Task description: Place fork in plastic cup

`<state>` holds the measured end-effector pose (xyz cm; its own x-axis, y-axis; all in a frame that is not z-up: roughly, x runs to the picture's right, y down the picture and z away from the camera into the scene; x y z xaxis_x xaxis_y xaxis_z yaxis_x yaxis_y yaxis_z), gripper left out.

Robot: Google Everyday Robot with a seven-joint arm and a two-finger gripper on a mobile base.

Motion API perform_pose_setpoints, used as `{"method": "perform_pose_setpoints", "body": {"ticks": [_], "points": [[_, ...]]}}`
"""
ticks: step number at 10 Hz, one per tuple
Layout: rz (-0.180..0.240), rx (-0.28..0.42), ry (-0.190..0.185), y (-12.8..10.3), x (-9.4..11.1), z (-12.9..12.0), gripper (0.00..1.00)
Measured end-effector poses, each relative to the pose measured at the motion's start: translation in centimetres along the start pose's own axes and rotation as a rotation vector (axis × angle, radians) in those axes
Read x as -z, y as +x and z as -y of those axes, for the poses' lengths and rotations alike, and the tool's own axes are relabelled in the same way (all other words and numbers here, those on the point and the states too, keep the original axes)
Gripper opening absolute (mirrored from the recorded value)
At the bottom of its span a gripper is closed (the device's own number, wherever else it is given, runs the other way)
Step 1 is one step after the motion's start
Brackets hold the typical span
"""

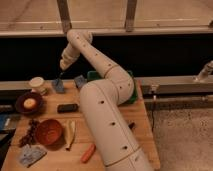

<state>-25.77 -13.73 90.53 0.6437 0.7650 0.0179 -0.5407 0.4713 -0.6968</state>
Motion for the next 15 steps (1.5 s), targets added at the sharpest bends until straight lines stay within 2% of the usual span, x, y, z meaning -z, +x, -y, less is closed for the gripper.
{"method": "perform_pose_setpoints", "body": {"ticks": [4,11,13,15], "points": [[-0.009,0.001,-0.023,0.5,-0.8,-0.7,0.00],[-0.058,-0.007,-0.089,1.6,-3.3,-2.9,0.00],[-0.070,-0.016,-0.069,1.7,-3.6,-2.4,0.00],[-0.071,-0.016,-0.026,1.2,-3.5,-1.2,0.00]]}}
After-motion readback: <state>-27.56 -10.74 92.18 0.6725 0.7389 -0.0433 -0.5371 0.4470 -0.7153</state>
